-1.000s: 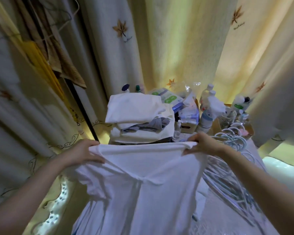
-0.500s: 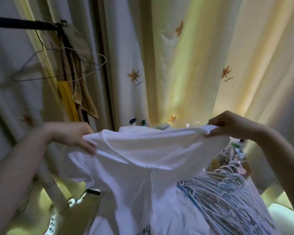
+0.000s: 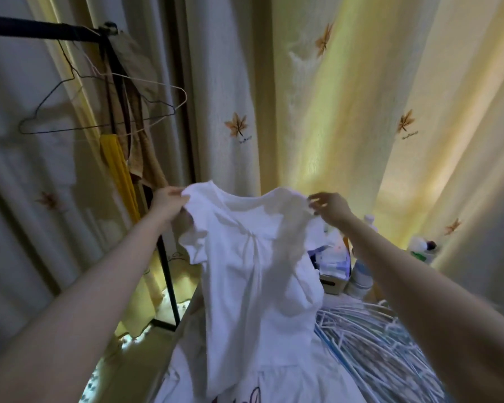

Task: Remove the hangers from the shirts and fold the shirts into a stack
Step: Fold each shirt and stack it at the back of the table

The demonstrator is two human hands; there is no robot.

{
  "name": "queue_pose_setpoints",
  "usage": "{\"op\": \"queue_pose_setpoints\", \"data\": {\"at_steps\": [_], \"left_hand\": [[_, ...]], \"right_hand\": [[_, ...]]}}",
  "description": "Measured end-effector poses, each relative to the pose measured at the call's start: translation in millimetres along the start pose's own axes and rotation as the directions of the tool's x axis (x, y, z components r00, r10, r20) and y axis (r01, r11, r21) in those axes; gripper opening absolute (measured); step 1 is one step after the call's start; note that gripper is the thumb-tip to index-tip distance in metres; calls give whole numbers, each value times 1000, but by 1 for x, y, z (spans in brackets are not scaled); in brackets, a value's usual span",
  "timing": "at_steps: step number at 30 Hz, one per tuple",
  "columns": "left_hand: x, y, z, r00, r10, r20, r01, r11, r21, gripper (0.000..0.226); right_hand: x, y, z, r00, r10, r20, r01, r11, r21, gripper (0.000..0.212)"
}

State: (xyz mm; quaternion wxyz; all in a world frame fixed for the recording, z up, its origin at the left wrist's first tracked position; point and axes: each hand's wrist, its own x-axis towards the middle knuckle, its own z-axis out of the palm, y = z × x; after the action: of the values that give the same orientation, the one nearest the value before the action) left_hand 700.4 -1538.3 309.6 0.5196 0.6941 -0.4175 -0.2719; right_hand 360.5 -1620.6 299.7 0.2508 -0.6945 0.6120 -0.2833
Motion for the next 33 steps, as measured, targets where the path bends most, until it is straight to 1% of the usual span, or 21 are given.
{"op": "queue_pose_setpoints", "data": {"at_steps": [1,2,3,4,6,7,9,11,12,14,16,17,19,20,22,23,25,28,30,32,33], "left_hand": [[-3,-21,4,998,-52,31,52,999,6,41],[-11,-42,6,993,-101,63,101,995,13,46],[-18,-64,7,986,-144,82,144,990,15,50],[-27,-84,7,979,-185,85,183,983,26,50],[-43,-119,6,964,-255,74,252,967,49,39],[-50,-132,8,953,-289,89,285,957,55,35],[-62,-147,13,904,-375,204,356,926,123,39],[-73,-151,19,830,-430,354,371,901,226,37],[-76,-153,22,811,-422,404,350,905,242,30],[-81,-153,29,835,-348,426,299,937,180,16],[-84,-154,34,874,-311,375,311,948,60,16],[-86,-154,35,880,-320,350,337,941,13,19],[-90,-157,37,870,-345,352,374,927,-18,21],[-91,-161,39,871,-345,351,378,925,-30,19],[-93,-163,43,900,-313,303,347,936,-64,15],[-94,-162,44,913,-288,289,323,943,-79,13],[-97,-157,44,921,-247,302,297,945,-134,14],[-99,-149,42,914,-232,333,314,924,-219,16],[-100,-148,41,890,-265,371,390,863,-320,18],[-101,-150,39,867,-294,403,453,803,-388,20],[-101,-151,38,858,-303,415,472,782,-407,21]], "right_hand": [[-4,15,13,997,19,73,-20,1000,11,29],[-10,31,26,994,32,101,-35,999,32,30],[-18,48,38,994,53,95,-61,995,82,30],[-28,64,49,994,86,68,-96,984,147,27],[-50,91,68,985,172,-29,-161,957,240,17],[-61,101,76,973,217,-73,-190,944,272,17],[-78,115,89,959,269,-94,-233,931,282,29],[-88,123,99,972,234,24,-235,954,188,38],[-91,125,102,973,216,82,-227,961,157,37],[-93,128,102,974,200,103,-216,961,173,31],[-93,133,99,975,195,106,-213,954,212,24],[-93,136,98,970,196,144,-225,948,225,28],[-94,140,98,945,234,227,-287,928,239,35],[-95,141,98,942,242,232,-294,930,221,30],[-95,141,101,953,239,188,-275,942,194,11],[-94,140,102,955,235,183,-270,942,198,6],[-94,138,103,955,227,193,-268,936,226,4],[-94,137,97,954,261,145,-296,886,356,18],[-95,138,89,944,293,151,-330,829,452,26],[-96,139,81,923,329,199,-384,762,521,28],[-98,138,77,907,338,252,-422,726,544,28]]}}
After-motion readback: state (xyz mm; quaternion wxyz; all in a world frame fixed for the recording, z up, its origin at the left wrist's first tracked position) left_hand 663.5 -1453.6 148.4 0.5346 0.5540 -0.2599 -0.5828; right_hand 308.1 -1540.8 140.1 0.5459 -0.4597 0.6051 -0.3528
